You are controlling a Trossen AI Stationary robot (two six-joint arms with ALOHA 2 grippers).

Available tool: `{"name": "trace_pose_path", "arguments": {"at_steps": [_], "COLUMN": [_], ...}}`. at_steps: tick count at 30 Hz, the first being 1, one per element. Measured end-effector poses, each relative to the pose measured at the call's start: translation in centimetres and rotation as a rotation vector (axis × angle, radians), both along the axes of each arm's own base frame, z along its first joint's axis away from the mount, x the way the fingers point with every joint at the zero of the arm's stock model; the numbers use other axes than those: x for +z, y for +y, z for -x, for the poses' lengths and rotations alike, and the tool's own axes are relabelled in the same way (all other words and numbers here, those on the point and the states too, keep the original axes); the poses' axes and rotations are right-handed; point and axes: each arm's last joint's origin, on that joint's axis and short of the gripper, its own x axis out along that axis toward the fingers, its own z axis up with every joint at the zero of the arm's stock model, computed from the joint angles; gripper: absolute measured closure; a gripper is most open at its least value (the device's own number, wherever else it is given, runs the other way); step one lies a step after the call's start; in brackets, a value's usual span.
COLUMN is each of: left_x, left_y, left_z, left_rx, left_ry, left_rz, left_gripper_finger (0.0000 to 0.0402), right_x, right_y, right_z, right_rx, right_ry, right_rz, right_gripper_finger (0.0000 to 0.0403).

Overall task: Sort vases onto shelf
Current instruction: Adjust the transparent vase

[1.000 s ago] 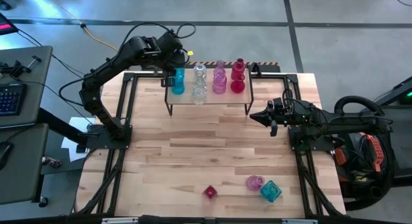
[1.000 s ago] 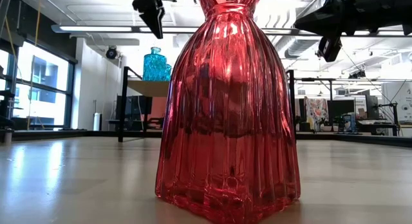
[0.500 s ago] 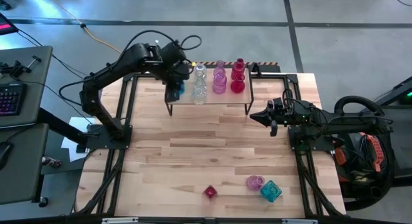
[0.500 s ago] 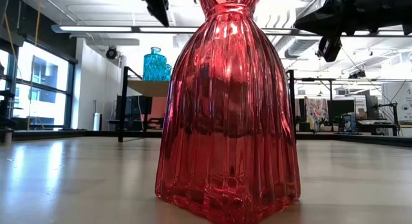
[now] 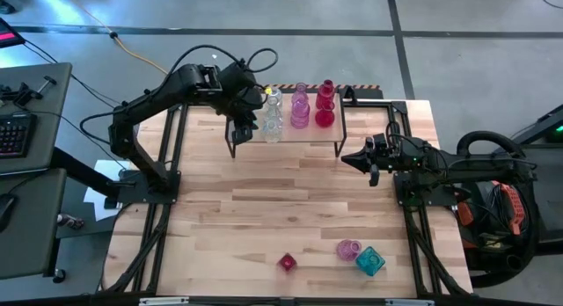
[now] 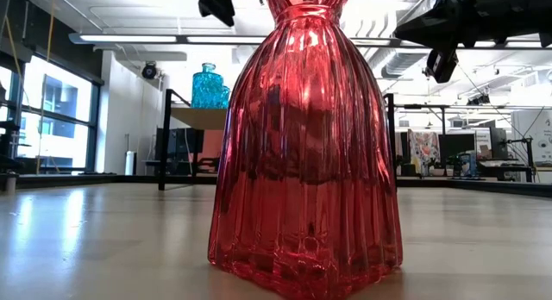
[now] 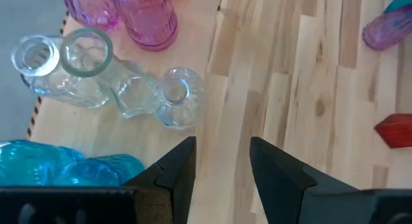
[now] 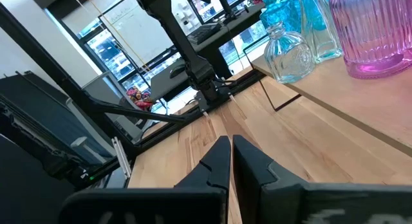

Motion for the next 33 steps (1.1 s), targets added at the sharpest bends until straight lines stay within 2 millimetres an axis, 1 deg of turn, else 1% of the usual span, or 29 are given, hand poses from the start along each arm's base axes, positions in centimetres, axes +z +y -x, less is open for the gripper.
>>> {"name": "trace_pose_path", "arguments": {"at_steps": [5, 11, 16, 22, 29, 33], "left_x": [-0.6, -2.8, -5.2, -7.3, -9.1, -9.8], "left_y": [-0.2, -0.7, -1.2, -1.1, -1.2, -1.4], "left_z": [0.0, -1.1, -2.2, -3.1, -3.6, -3.9], "left_rx": [0.035, 0.008, -0.024, -0.091, -0.097, -0.104], "left_ry": [0.030, 0.066, 0.075, 0.057, 0.055, 0.031], "left_rz": [0.035, 0.047, 0.045, 0.003, 0.001, -0.007], "left_gripper_finger": [0.0266, 0.0266, 0.0266, 0.0266, 0.0266, 0.0266], "right_x": [0.0, 0.2, 0.8, 1.0, 1.0, 1.0], "right_y": [0.0, -0.2, -0.3, -0.3, -0.3, -0.3], "right_z": [0.0, 0.0, 0.0, 0.0, 0.0, 0.0], "right_rx": [-0.001, -0.012, -0.019, -0.023, -0.024, -0.024], "right_ry": [0.000, -0.019, -0.078, -0.107, -0.101, -0.101], "right_rz": [0.000, 0.002, 0.007, 0.011, 0.010, 0.010], "right_gripper_finger": [0.0402, 0.0402, 0.0402, 0.0402, 0.0402, 0.0402]}}
